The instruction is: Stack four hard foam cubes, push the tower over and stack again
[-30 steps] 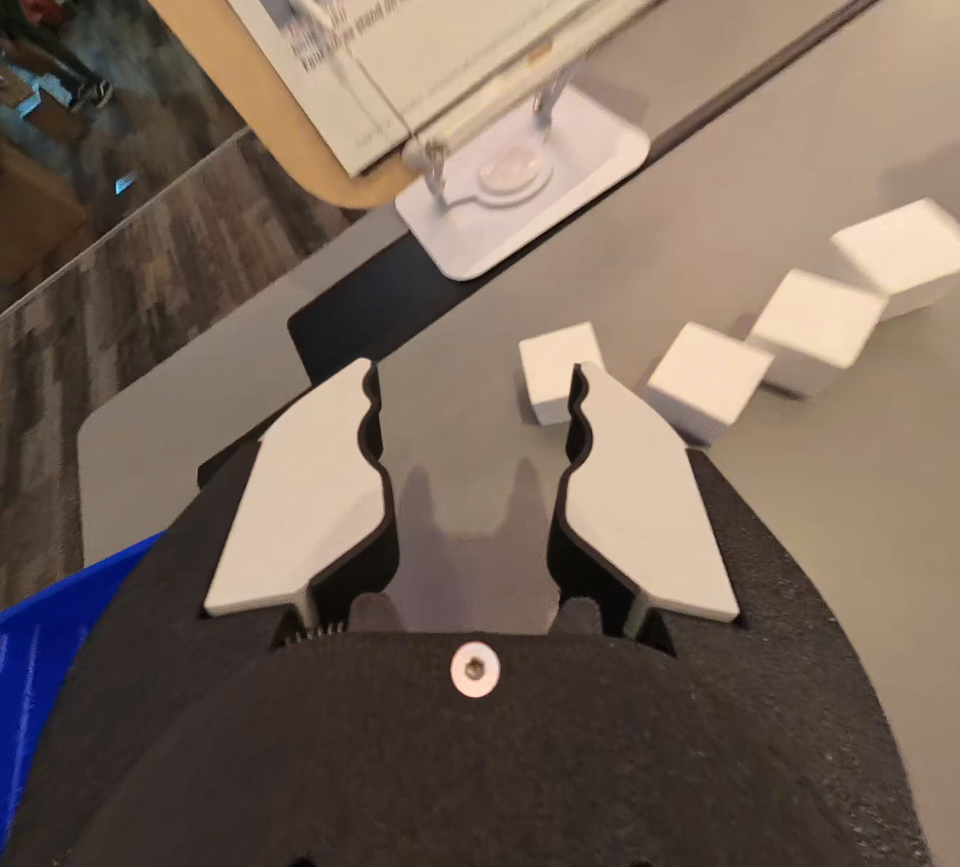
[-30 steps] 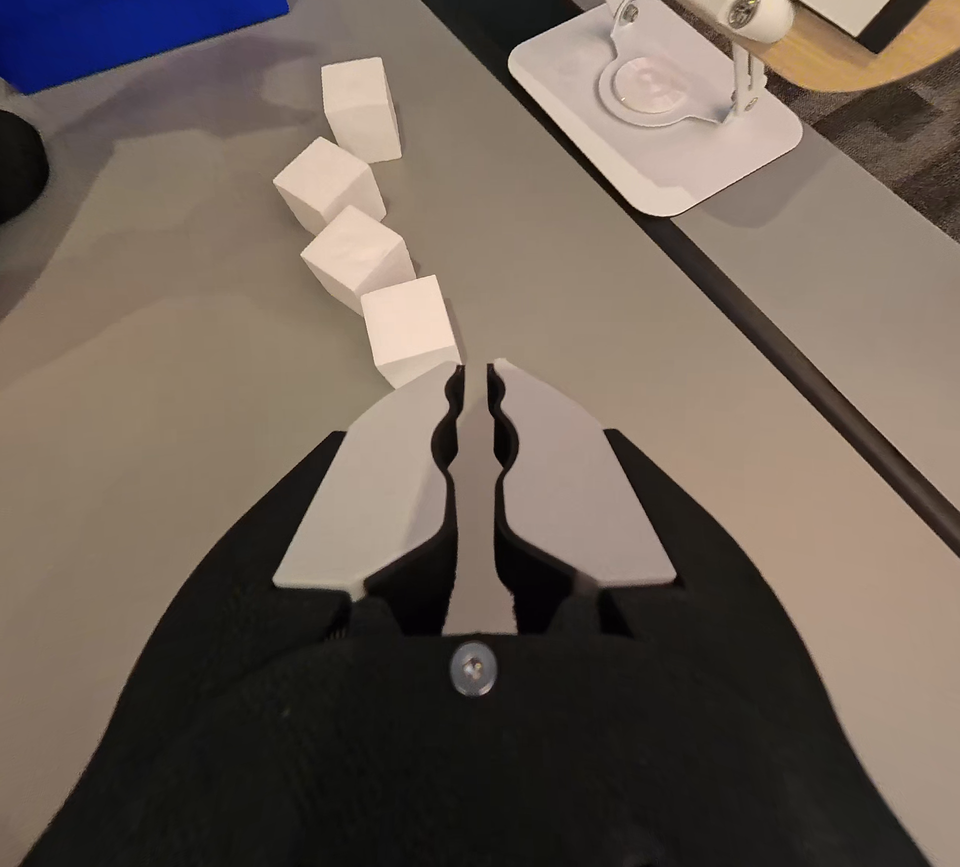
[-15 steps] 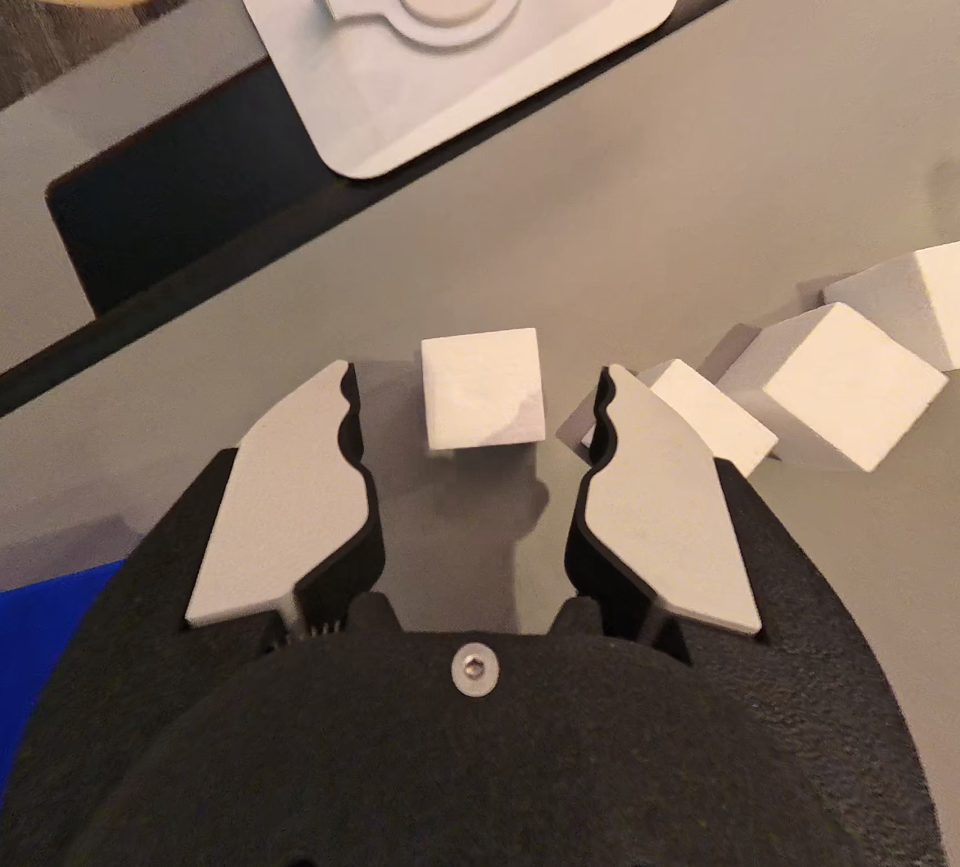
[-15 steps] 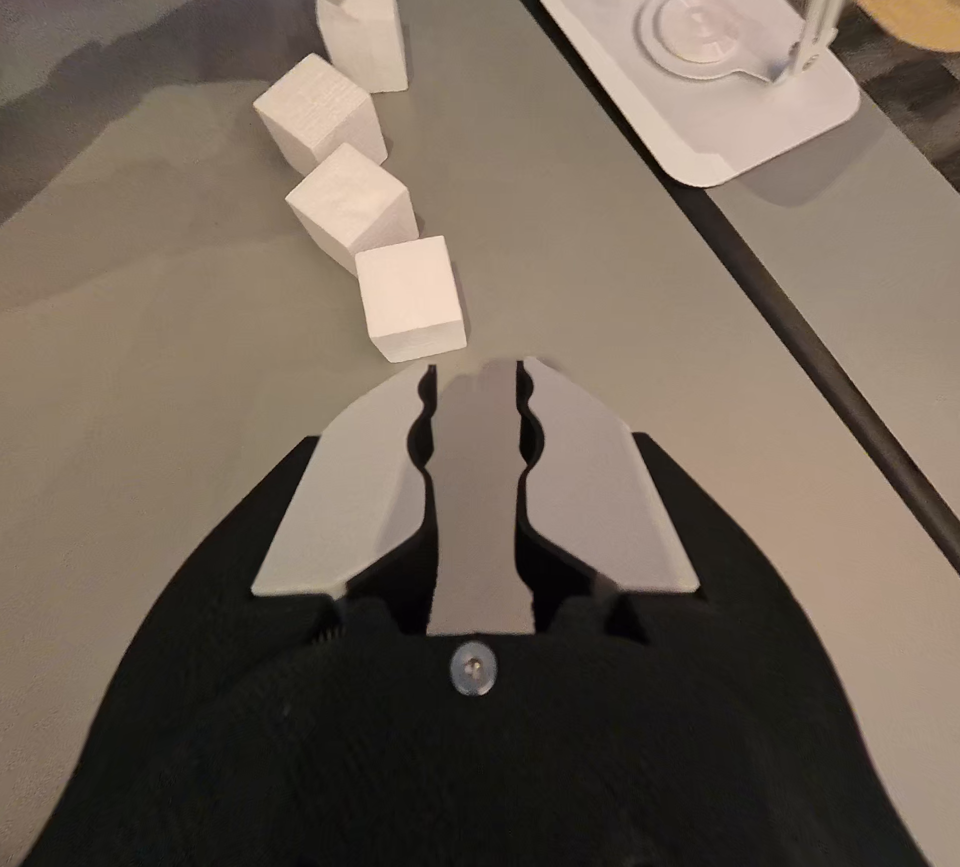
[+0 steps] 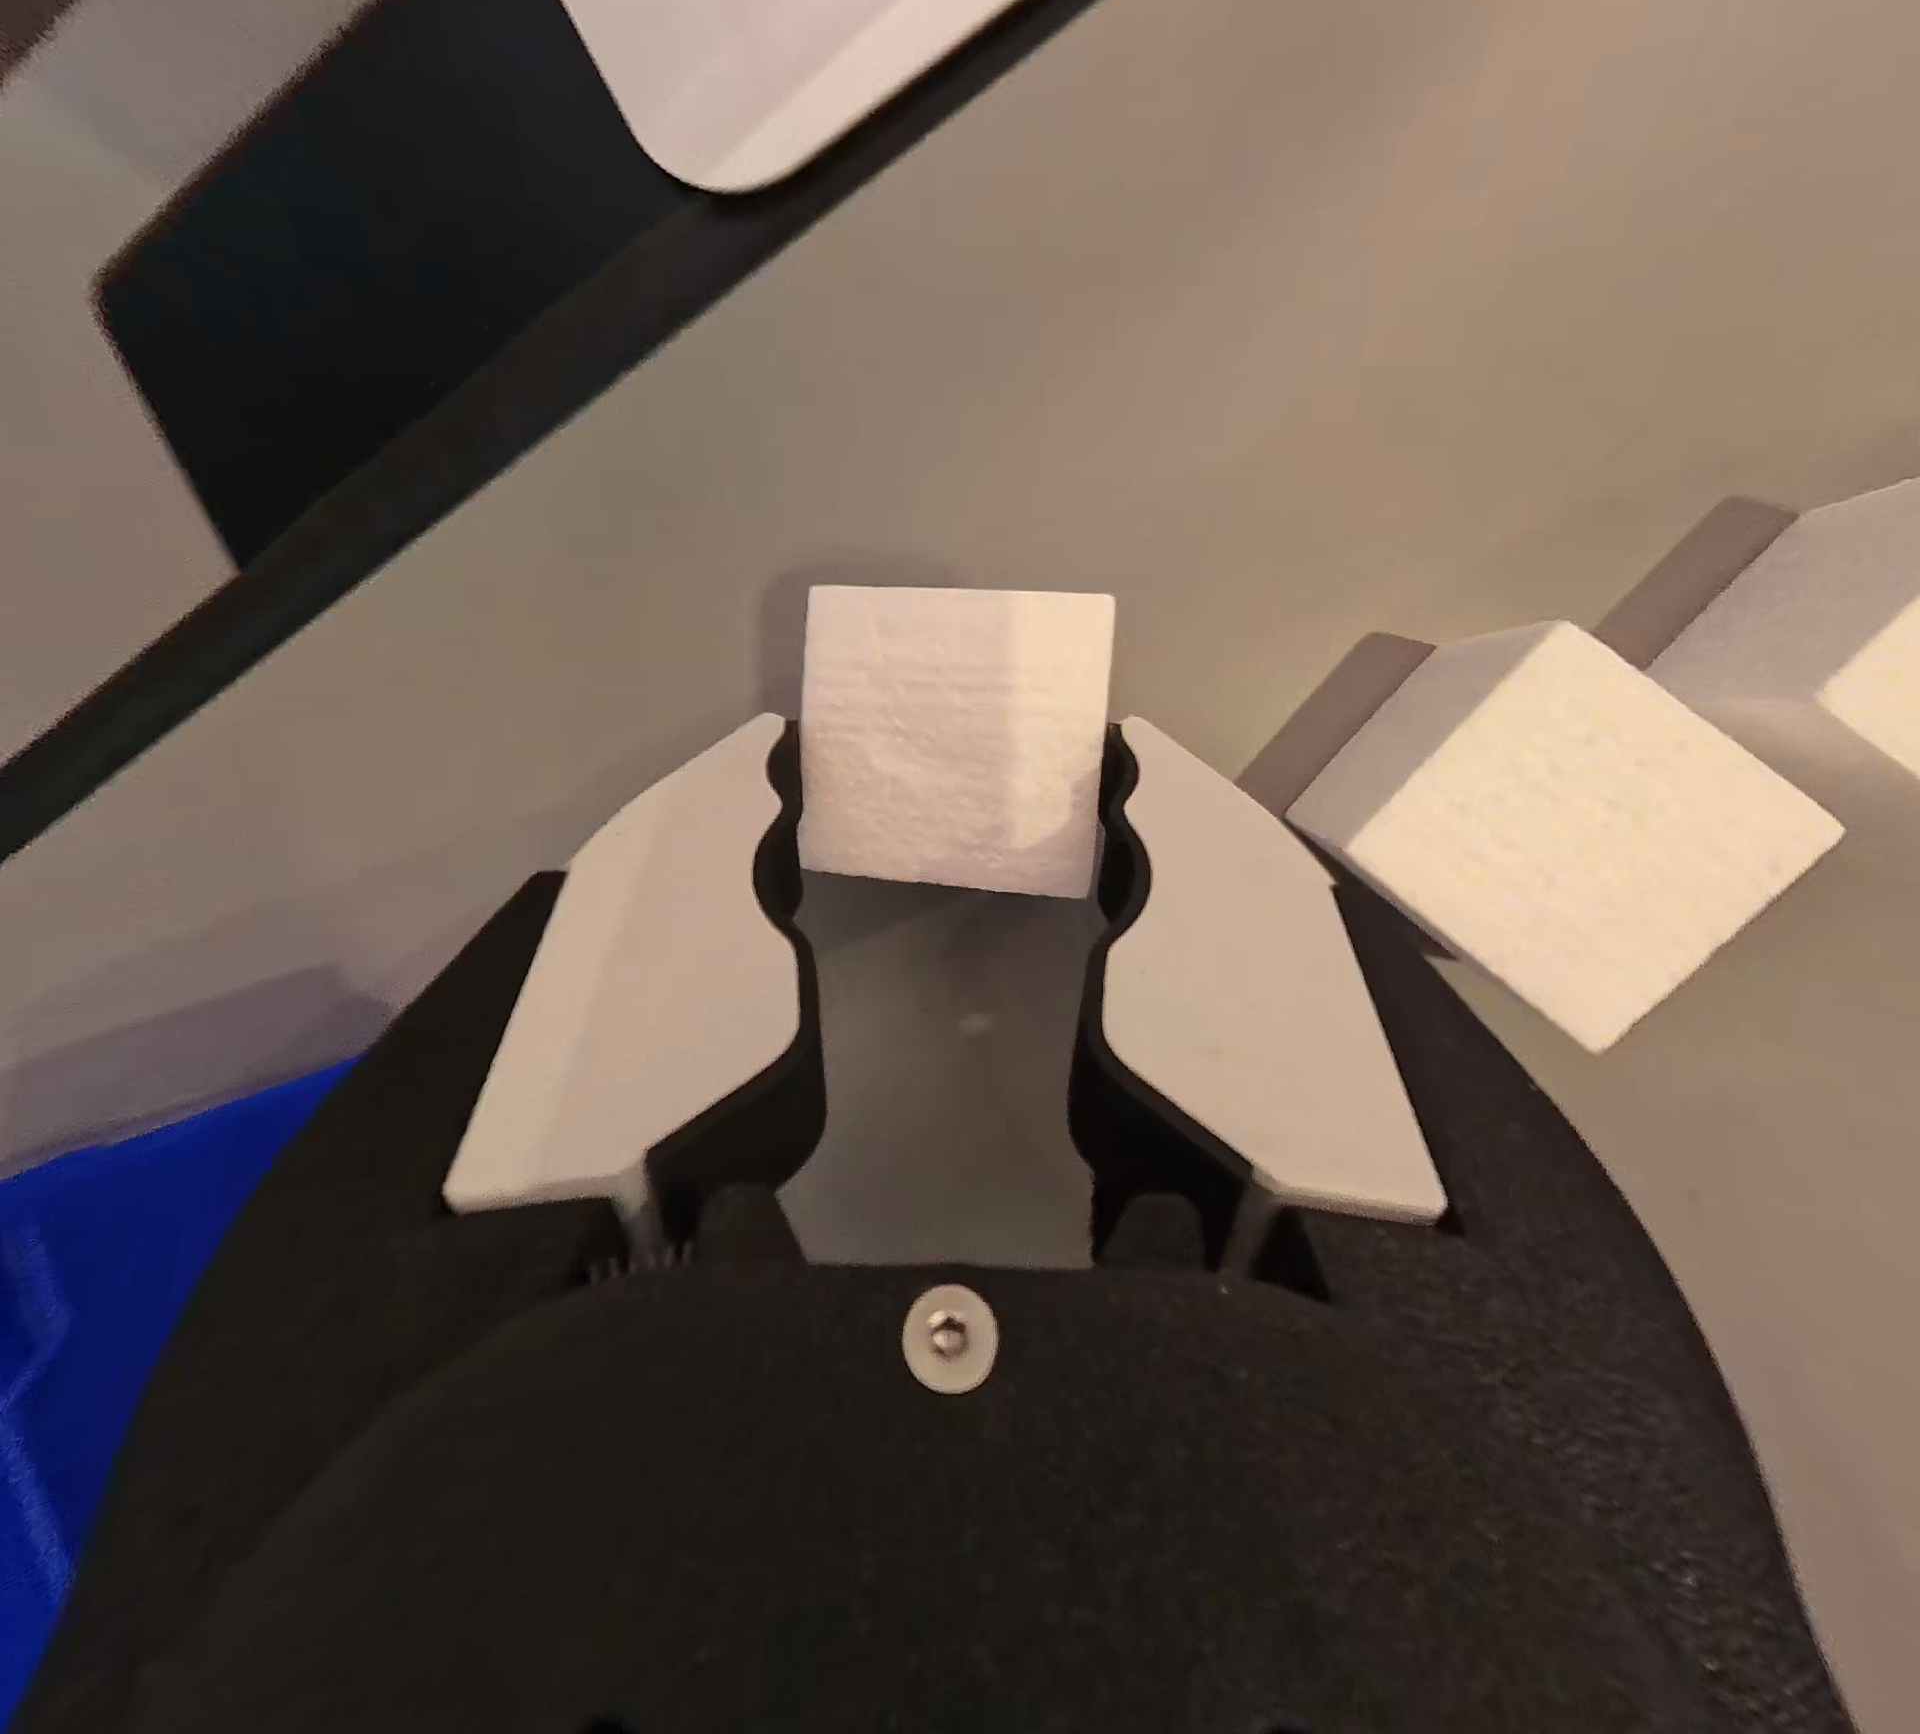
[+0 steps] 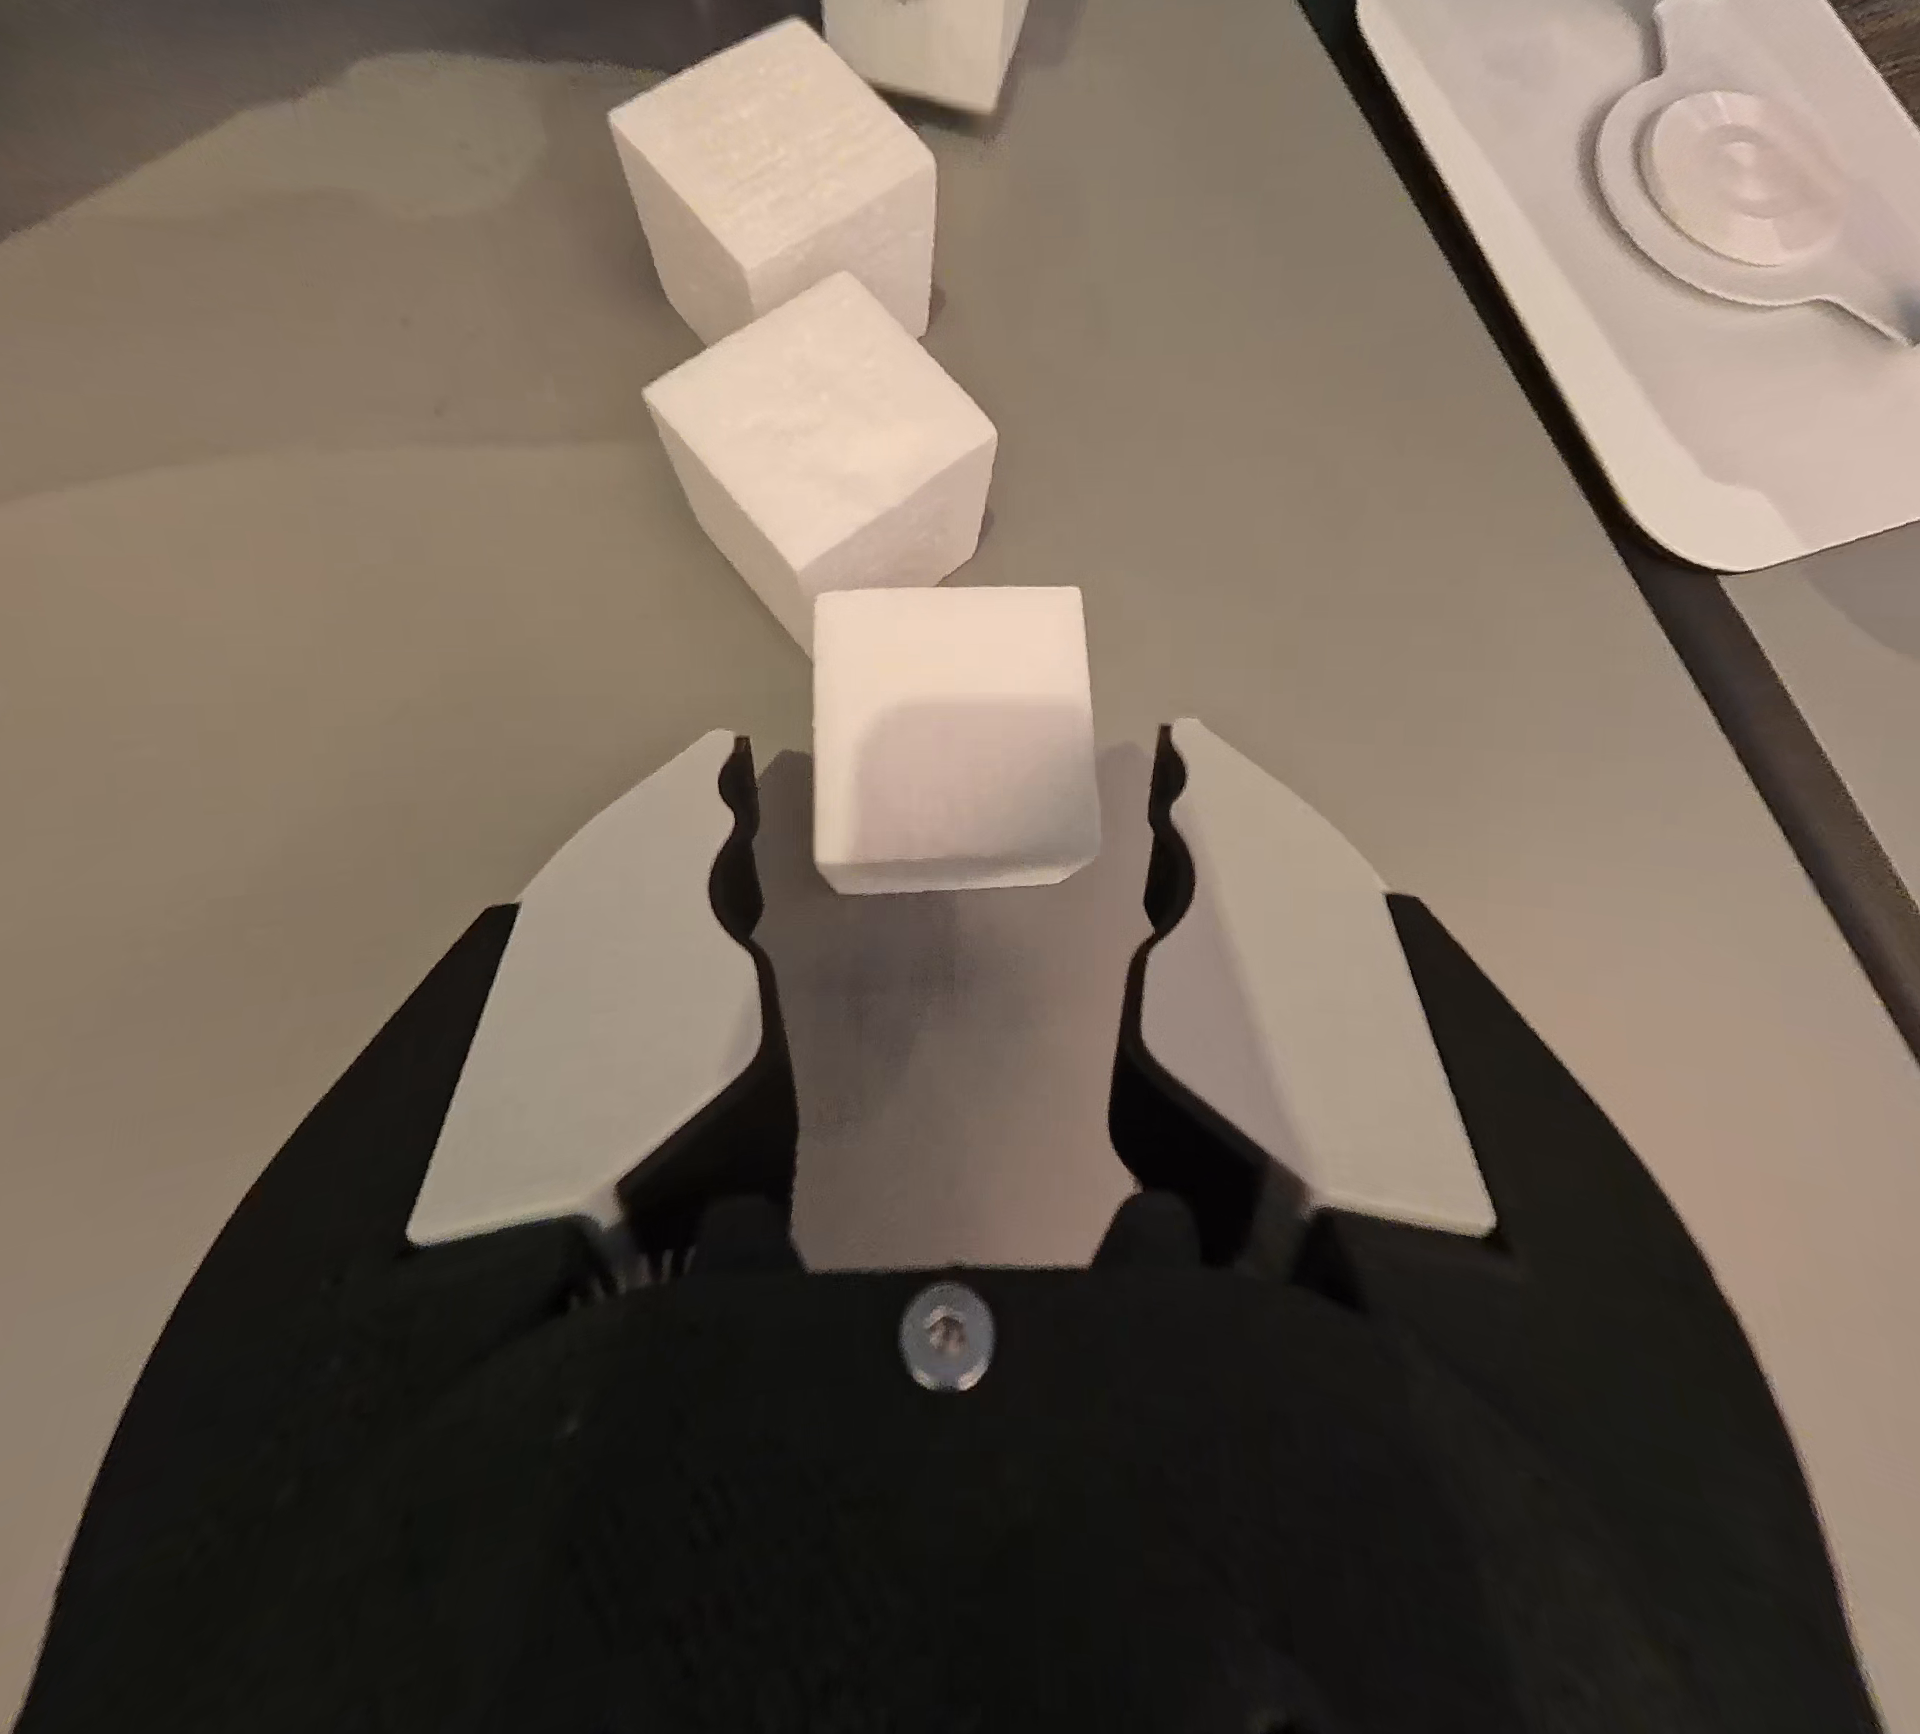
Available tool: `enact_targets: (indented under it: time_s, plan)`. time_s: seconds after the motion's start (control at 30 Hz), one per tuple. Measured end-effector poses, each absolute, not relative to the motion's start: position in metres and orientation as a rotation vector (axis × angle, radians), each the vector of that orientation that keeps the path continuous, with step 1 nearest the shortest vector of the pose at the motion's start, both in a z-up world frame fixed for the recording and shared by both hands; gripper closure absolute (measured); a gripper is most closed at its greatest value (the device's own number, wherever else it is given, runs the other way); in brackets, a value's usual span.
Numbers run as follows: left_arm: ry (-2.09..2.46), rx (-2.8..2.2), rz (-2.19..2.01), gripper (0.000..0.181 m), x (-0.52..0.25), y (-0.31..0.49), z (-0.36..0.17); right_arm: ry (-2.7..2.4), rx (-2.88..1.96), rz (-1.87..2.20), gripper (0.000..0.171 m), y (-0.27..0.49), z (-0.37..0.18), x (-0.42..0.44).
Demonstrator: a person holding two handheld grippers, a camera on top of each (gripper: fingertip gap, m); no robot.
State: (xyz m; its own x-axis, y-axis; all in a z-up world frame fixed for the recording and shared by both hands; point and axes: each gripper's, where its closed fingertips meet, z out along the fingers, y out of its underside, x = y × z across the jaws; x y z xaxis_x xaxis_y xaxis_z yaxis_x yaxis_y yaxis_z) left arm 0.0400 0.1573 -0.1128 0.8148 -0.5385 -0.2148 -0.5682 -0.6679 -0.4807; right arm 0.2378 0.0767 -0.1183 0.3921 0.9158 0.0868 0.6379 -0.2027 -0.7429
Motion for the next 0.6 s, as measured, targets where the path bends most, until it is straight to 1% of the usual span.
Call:
enact_targets:
  time_s: [0.03, 0.07, 0.1, 0.2, 0.27, 0.43, 0.6]
  plan:
    - [0.81, -2.433, 0.079, 0.126, 0.039, 0.156, -0.104, -1.325, -1.932, 0.492, 0.098, 0.078, -0.121, 0.238]
    - [0.806, -2.407, 0.067, 0.126, 0.04, 0.154, -0.093, -1.328, -1.936, 0.495, 0.103, 0.079, -0.124, 0.238]
    - [0.807, -2.373, 0.036, 0.126, 0.045, 0.151, -0.081, -1.331, -1.945, 0.498, 0.112, 0.079, -0.127, 0.24]
    - [0.88, -2.26, -0.102, 0.126, 0.075, 0.133, -0.048, -1.298, -1.928, 0.492, 0.114, 0.087, -0.12, 0.254]
    - [0.996, -2.209, -0.197, 0.126, 0.102, 0.114, -0.037, -1.248, -1.929, 0.527, 0.114, 0.091, -0.111, 0.269]
    - [1.312, -2.097, -0.294, 0.126, 0.159, 0.08, -0.041, -1.088, -1.941, 0.563, 0.114, 0.102, -0.083, 0.326]
    - [1.529, -2.028, -0.128, 0.126, 0.172, 0.078, -0.064, -0.953, -1.86, 0.673, 0.114, 0.099, -0.048, 0.354]
